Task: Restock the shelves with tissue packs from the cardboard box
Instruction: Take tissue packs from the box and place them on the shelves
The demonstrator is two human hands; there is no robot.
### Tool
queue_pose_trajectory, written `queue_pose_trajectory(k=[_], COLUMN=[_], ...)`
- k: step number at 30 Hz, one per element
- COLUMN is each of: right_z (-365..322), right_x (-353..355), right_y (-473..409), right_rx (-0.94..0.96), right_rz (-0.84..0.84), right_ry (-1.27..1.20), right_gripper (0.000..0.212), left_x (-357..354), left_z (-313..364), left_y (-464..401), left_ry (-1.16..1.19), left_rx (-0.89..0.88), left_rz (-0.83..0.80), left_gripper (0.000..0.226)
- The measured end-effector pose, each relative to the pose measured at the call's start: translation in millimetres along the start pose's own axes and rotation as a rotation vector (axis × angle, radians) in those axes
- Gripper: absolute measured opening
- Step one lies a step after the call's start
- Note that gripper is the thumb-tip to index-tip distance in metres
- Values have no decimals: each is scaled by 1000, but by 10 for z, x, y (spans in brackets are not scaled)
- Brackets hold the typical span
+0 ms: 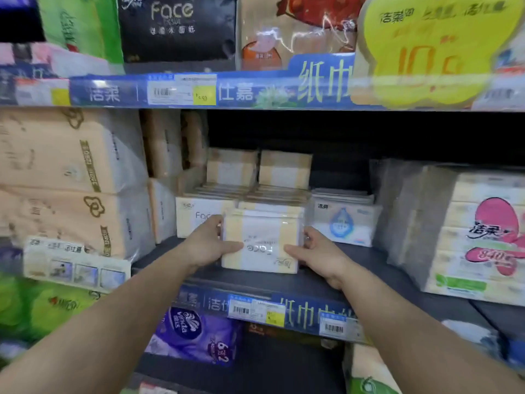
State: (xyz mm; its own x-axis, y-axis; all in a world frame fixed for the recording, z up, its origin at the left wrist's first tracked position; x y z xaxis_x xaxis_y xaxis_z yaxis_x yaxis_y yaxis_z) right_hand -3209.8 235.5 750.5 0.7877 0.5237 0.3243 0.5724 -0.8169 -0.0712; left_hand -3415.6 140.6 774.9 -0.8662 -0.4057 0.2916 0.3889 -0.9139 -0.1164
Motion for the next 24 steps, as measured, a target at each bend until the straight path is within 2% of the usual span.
queue_pose_trajectory(k=[5, 8, 10, 12, 14, 16, 18, 20, 22, 24], right_z=[-19, -79, -201, -377, -596, -849, -1031, -1056, -884, -633], right_x=[-49, -36, 15, 73, 70, 30, 16, 59, 58, -85], right_y=[90, 137, 174, 197, 201, 209, 203, 194, 146, 87], right_rx=[-14, -2, 31, 88, 159, 246, 306, 307, 220, 88], right_rz=[-23, 62, 136, 193, 202, 203, 234, 294, 286, 178], right_ry=[134, 120, 58, 44, 99, 153, 162, 41, -96, -50], right_gripper=[49, 49, 47, 47, 52, 58, 64, 71, 81, 84], left_x=[9, 8, 93, 134, -3, -171, -203, -131, -47, -17], left_z=[-138, -33, 242, 590, 868, 1036, 1085, 988, 763, 519], left_y=[-160, -158, -156, -127, -69, -48, -62, -127, -198, -212], left_ry=[80, 46, -77, -317, -464, -471, -324, -59, 291, 668], left_rx=[1, -31, -158, -333, -458, -511, -449, -319, -179, -69], left_rz=[-108, -139, -70, 7, -51, -161, -214, -210, -167, -119], left_gripper=[74, 85, 103, 114, 117, 113, 99, 86, 72, 64])
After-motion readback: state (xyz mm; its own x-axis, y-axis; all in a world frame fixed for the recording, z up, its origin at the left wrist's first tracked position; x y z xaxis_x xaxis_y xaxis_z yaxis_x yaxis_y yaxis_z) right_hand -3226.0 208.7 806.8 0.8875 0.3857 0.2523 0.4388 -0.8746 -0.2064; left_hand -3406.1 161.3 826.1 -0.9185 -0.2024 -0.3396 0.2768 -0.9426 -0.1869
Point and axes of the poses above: each hand's wrist, its own y-axis away from the middle knuckle, its own x-axis out of the back of the hand, z = x × y, the point moved 9 cm from there along -y, towards the middle knuckle, and after that the axes turned 8 degrees about y, right-handed, at the moved point
